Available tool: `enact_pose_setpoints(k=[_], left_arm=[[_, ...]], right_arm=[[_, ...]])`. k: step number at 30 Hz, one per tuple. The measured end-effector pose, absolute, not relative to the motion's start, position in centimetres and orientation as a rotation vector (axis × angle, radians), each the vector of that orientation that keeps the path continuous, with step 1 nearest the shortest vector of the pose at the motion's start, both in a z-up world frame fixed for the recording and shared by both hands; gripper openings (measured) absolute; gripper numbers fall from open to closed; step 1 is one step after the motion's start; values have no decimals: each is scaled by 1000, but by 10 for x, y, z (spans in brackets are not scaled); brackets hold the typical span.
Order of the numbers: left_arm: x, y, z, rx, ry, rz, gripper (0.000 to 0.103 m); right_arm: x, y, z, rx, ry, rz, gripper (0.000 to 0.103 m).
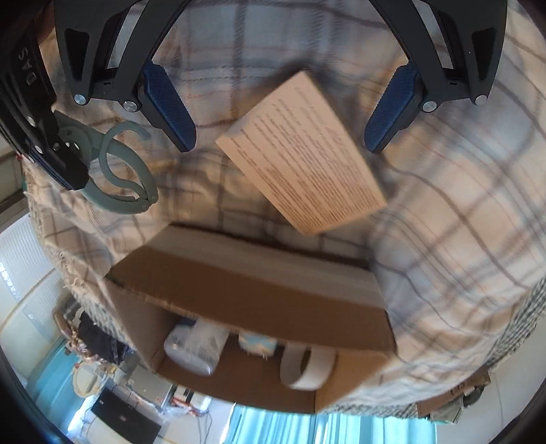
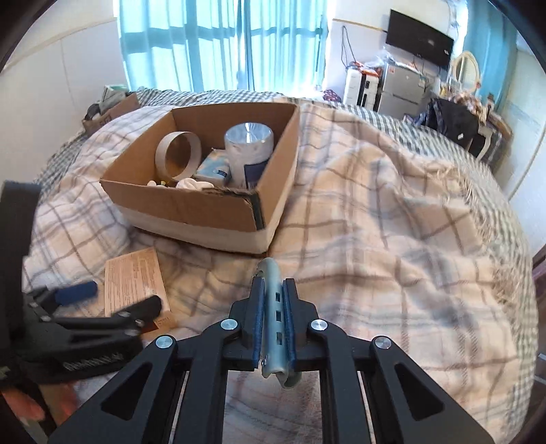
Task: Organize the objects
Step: 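Grasp the teal plastic clip with the right tool while the left tool grasps the brown paper box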
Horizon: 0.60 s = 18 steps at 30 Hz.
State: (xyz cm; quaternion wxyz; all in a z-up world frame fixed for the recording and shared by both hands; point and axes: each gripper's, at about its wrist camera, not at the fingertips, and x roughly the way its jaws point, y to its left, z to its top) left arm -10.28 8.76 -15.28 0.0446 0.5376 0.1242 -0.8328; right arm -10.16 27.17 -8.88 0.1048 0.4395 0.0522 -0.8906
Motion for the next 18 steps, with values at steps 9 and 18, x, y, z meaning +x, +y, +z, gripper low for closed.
enact_pose_setpoints(k=[9, 18], left_arm=[[-120, 94, -185, 1746, 392, -2391, 101], [-101, 89, -175, 1775, 315, -2537, 92]], right_arm=[[-102, 278, -105, 1316, 99, -2625, 11], [-97, 277, -101, 1297, 81, -2623, 10]])
